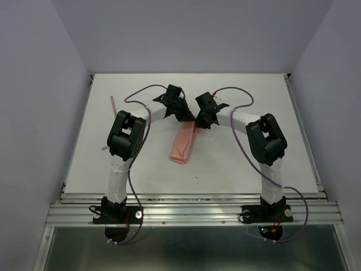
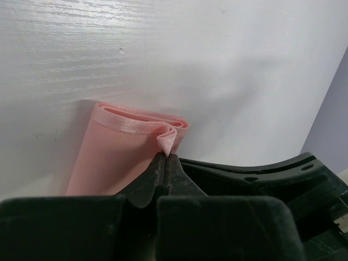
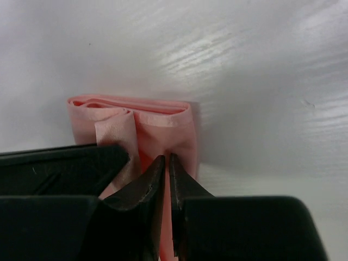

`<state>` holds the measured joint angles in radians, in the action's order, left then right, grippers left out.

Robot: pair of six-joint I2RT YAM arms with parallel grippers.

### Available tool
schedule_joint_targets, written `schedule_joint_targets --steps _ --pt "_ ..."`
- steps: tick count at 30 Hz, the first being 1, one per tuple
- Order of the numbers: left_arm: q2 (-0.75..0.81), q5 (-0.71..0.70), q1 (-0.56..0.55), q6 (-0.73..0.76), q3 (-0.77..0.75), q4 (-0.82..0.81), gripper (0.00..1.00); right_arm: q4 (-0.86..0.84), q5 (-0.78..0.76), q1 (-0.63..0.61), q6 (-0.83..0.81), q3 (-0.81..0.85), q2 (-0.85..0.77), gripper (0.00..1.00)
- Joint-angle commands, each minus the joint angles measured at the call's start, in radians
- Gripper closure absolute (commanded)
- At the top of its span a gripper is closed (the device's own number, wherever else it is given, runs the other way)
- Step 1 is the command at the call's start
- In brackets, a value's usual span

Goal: Fold the napkin into a case and place the utensils inside
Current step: Fold the 2/3-rectangle-folded napkin at the center of the board.

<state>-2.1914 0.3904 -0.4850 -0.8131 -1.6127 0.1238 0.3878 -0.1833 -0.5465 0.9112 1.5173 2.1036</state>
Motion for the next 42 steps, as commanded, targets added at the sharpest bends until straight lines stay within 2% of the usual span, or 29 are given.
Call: schedule_joint_targets --steps 1,8,12,13,14,16,17,21,29,33,38,40,41,42 --pt "0.004 0.021 -0.009 0.046 -0.038 -0.023 1.00 0.026 0.008 0.003 -0.017 -0.037 -0.108 0.86" --pt "0.007 0.025 -0.009 0.072 -0.023 -0.024 1.00 0.014 -0.050 0.003 -0.031 -0.095 -0.241 0.74" --pt "0.004 0.044 -0.015 0.091 -0.029 -0.023 1.00 -0.020 -0.065 0.013 -0.049 -0.158 -0.293 0.51" --pt "0.005 0.044 -0.017 0.094 -0.030 -0.021 0.96 -0.026 -0.047 0.026 -0.052 -0.170 -0.301 0.47" --pt "0.009 0.044 -0.021 0.101 -0.030 -0.018 0.86 -0.032 -0.036 0.045 -0.054 -0.184 -0.306 0.45" --pt "0.015 0.041 -0.026 0.111 -0.032 -0.012 0.78 -0.064 -0.007 0.063 -0.060 -0.232 -0.320 0.42" --pt "0.019 0.036 -0.029 0.120 -0.033 -0.009 0.70 -0.072 -0.002 0.077 -0.061 -0.249 -0.326 0.41" --pt "0.035 0.022 -0.036 0.144 -0.039 0.010 0.55 -0.112 0.004 0.077 -0.075 -0.298 -0.346 0.40" --pt "0.110 -0.010 -0.040 0.186 -0.036 0.048 0.42 -0.138 0.039 0.086 -0.083 -0.310 -0.320 0.40" --pt "0.148 -0.025 -0.040 0.195 -0.039 0.066 0.42 -0.155 0.059 0.086 -0.090 -0.312 -0.318 0.40" --pt "0.188 -0.031 -0.040 0.204 -0.044 0.086 0.48 -0.175 0.091 0.086 -0.117 -0.306 -0.317 0.40" --pt "0.202 -0.053 -0.040 0.218 -0.050 0.094 0.58 -0.178 0.097 0.086 -0.127 -0.299 -0.310 0.40" --pt "0.208 -0.077 -0.040 0.233 -0.050 0.105 0.72 -0.178 0.108 0.086 -0.132 -0.289 -0.300 0.40" --pt "0.209 -0.099 -0.040 0.241 -0.050 0.111 0.76 -0.179 0.116 0.086 -0.139 -0.283 -0.292 0.40"
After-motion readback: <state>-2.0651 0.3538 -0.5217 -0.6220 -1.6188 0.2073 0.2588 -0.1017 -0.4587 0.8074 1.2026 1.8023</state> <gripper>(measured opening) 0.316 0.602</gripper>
